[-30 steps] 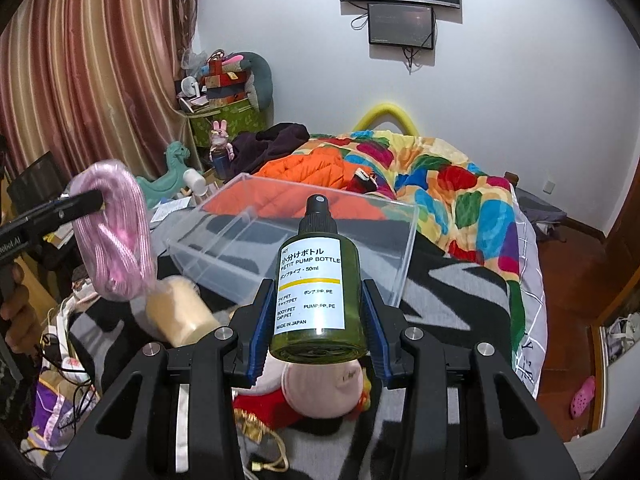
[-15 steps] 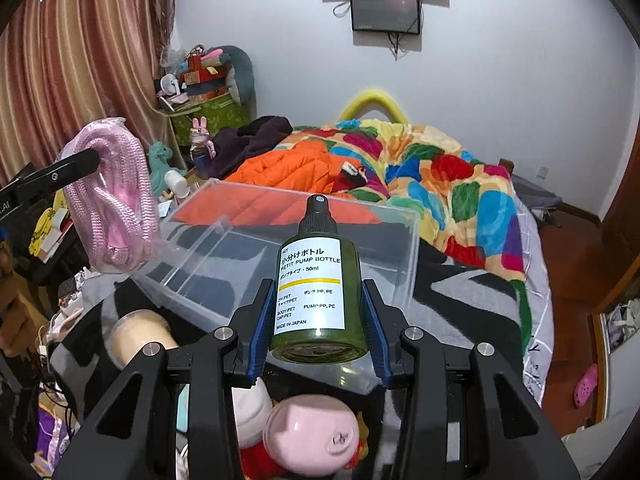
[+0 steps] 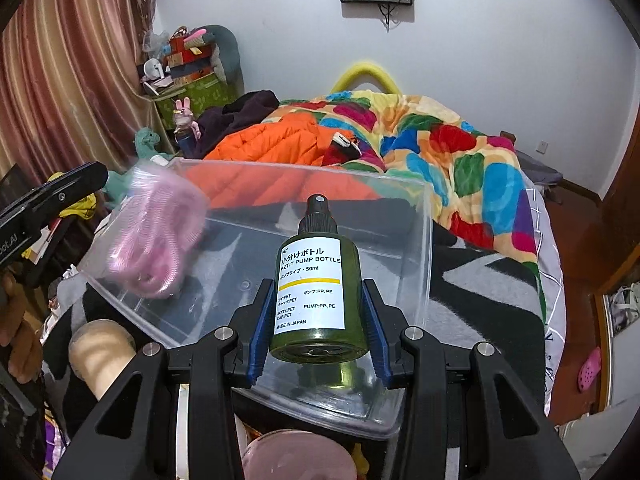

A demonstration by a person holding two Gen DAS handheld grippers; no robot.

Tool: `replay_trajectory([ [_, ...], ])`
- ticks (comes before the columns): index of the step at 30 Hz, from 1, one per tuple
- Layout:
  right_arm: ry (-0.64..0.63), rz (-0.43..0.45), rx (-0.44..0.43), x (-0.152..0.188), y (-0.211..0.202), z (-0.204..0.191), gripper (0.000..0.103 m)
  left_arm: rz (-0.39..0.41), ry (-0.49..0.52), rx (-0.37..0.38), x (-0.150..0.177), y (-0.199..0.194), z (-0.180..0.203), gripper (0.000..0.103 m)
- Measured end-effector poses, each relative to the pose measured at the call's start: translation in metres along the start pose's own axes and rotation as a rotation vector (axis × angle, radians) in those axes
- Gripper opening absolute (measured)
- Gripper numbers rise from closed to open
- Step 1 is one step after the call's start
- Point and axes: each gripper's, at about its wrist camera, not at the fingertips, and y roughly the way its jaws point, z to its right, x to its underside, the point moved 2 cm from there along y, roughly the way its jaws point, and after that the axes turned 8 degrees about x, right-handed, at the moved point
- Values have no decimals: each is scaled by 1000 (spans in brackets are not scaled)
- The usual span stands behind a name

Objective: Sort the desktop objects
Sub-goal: 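Lower the pink rope into the box with the left tool while the right tool lowers the green bottle in, then open both tools and withdraw them from the clear box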

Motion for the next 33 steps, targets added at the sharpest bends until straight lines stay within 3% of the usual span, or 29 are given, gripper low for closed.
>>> replay_trajectory([
  [15, -52, -2, 53, 3, 0, -13, 42, -70, 26, 2, 15, 10, 6, 31],
  [21, -61, 21, 52, 6, -15, -14, 44, -71, 31, 22, 15, 0, 9, 49],
  [24, -60, 41, 52, 7, -26, -12, 53, -65, 48, 18, 16, -8, 12, 59],
  [26, -61, 64, 57, 9, -36, -10, 59, -57, 59, 18, 17, -16, 14, 63],
  [33, -75, 101, 64, 15, -61, -8, 62, -55, 89, 29, 21, -36, 19, 73],
])
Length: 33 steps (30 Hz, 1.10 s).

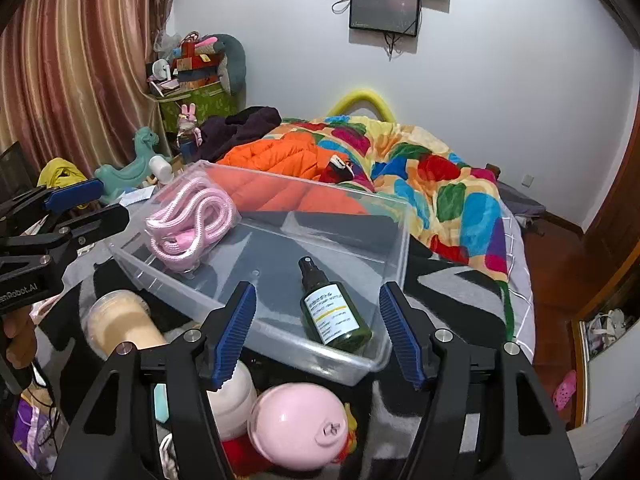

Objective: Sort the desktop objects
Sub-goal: 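Open both tools and withdraw them from the clear box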

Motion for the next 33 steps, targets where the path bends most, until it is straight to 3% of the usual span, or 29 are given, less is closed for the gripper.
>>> replay_trajectory([
  [4, 5, 29, 7, 3, -14, 2, 77, -4, -14, 8, 4, -11, -1, 77],
  [6, 2, 46, 21, 4, -22, 3, 81, -7, -19, 7, 6, -16, -3, 88],
  [14, -39, 72, 67, 21, -41, 3, 83, -39, -9, -50, 26, -34, -13, 91],
  [22, -74, 42, 100, 48, -37, 2, 85, -103, -30, -87, 54, -40, -30, 91],
  [33, -73, -20, 81, 75, -31, 3, 85, -211, -74, -82, 90, -26, -47, 91],
])
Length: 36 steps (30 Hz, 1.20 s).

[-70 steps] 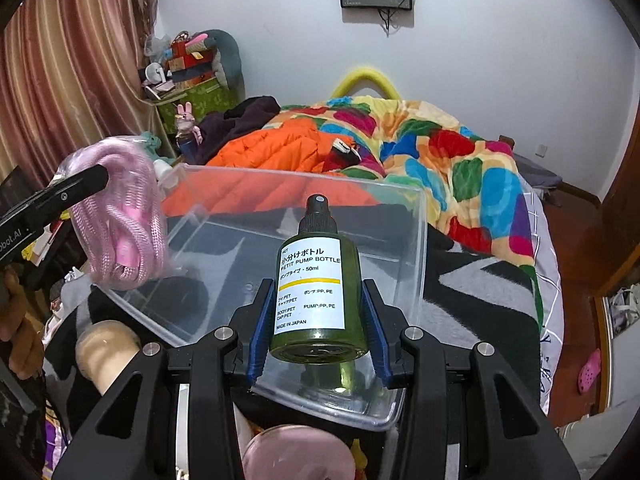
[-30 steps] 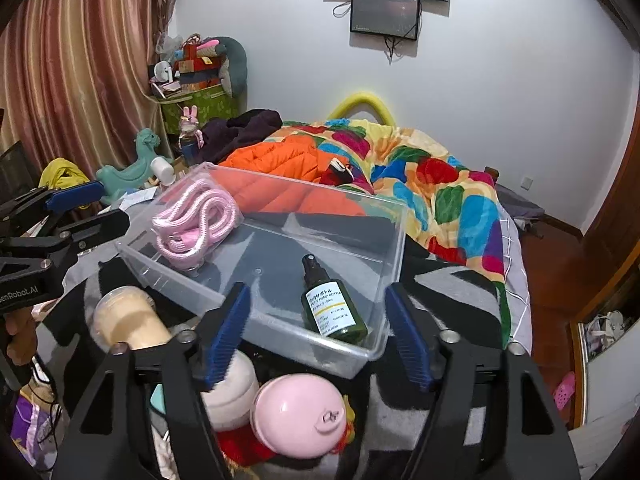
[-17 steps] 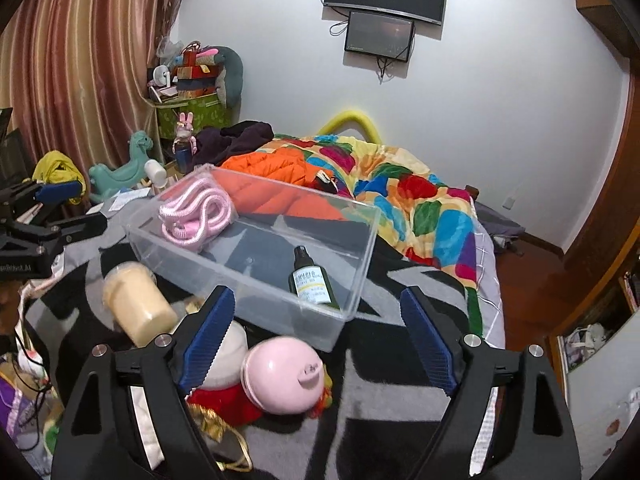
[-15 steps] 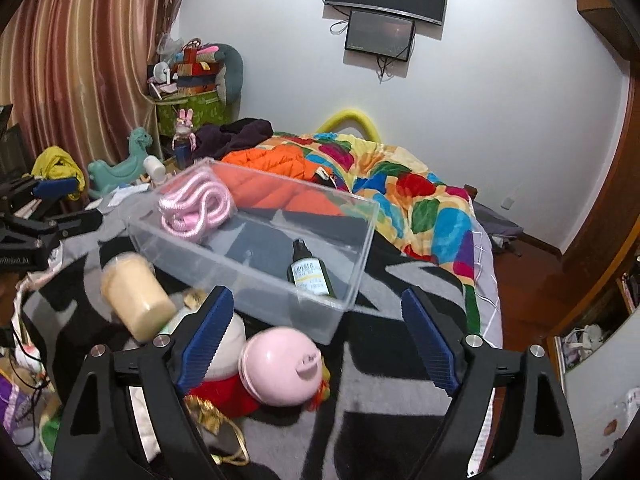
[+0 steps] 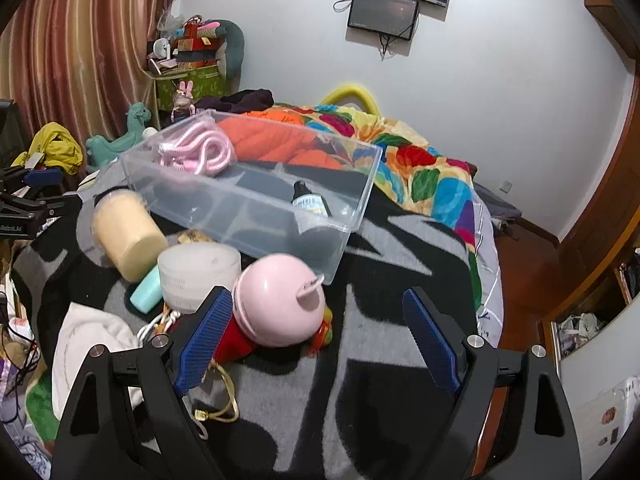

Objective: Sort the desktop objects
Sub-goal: 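Open both tools and withdraw them from the clear box, then grasp the small green soap bar with the left tool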

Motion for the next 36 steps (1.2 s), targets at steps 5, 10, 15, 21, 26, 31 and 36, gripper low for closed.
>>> replay_trajectory([
  [5, -6, -26, -15, 7, 6, -5, 85, -21, 25, 12, 3, 12, 8, 91],
  [10, -6, -40, -30, 9, 12, -8, 85, -29, 49, -28, 3, 22, 13, 91],
  [15, -10, -52, -31, 9, 21, -10, 85, -27, 49, -38, 0, 29, 11, 91],
  [21, 4, -82, -57, 10, 33, -12, 85, -54, 1, -5, -2, 43, 4, 80],
  [26, 17, -93, -83, 8, 39, -9, 85, -82, -19, 28, 0, 55, 5, 64],
  [31, 59, -111, -135, 7, 45, -2, 85, -76, -8, 19, 0, 57, 11, 50],
  [36, 93, -119, -176, 6, 50, 3, 85, -73, 11, 19, 0, 59, 15, 45],
])
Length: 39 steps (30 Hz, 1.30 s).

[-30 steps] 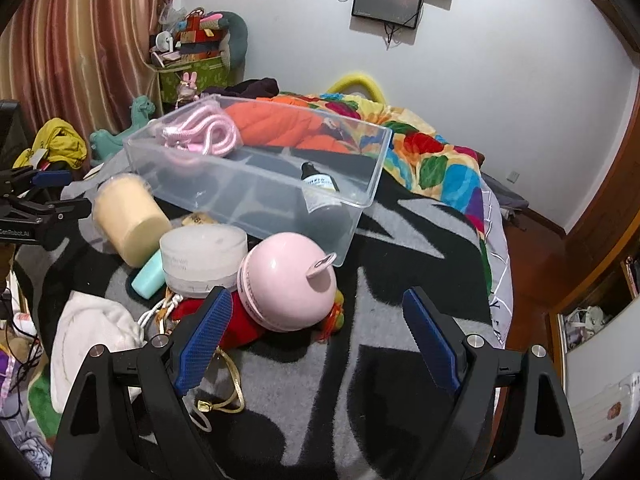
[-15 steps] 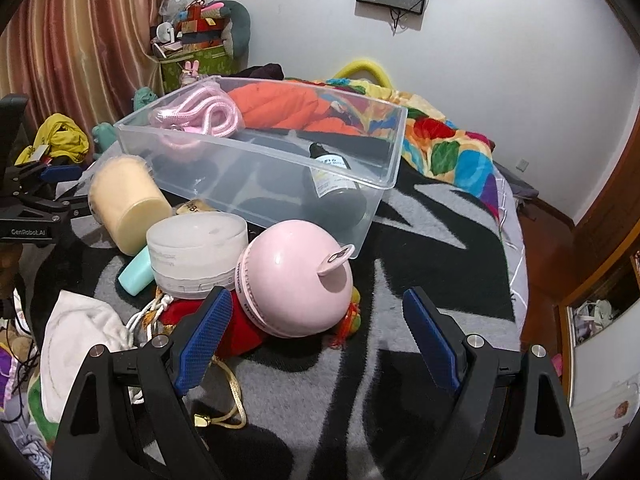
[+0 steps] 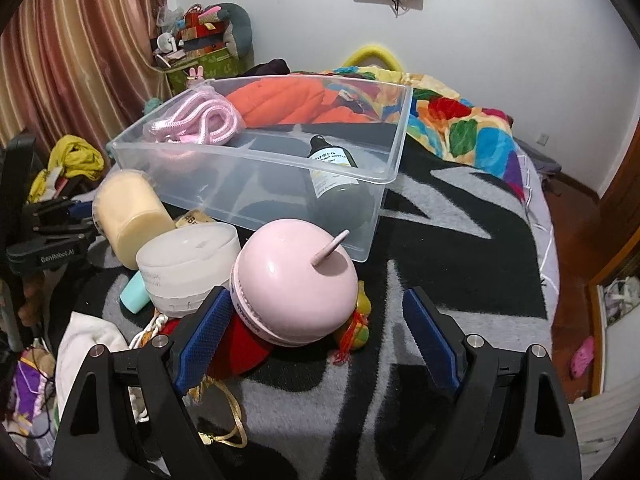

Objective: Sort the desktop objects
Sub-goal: 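Grasp the small green soap bar with the left tool, then lift the soap bar with the left tool while the right tool grasps the pink round case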

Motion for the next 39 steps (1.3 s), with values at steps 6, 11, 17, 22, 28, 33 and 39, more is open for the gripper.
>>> replay_trajectory([
  [6, 32, -15, -47, -2, 3, 5, 83, 11, -30, 14, -1, 0, -6, 31],
  [11, 35, -4, -89, -5, 0, 2, 62, 22, -59, 23, 0, -1, -13, 17],
  [17, -12, 24, -41, -4, -5, -6, 61, 42, -77, 28, 2, -4, -17, 16],
  [22, -3, 47, -35, -3, -12, -3, 61, 43, -67, 12, 4, -8, -17, 16],
  [28, 15, 71, -34, -5, -24, 3, 60, 94, -46, -17, 2, -30, -17, 15],
  [33, 15, 71, -46, -7, -30, 4, 28, 134, -44, 4, -5, -50, -17, 16],
  [39, -15, 60, -31, -9, -30, 0, 28, 146, -30, 18, -10, -55, -10, 16],
])
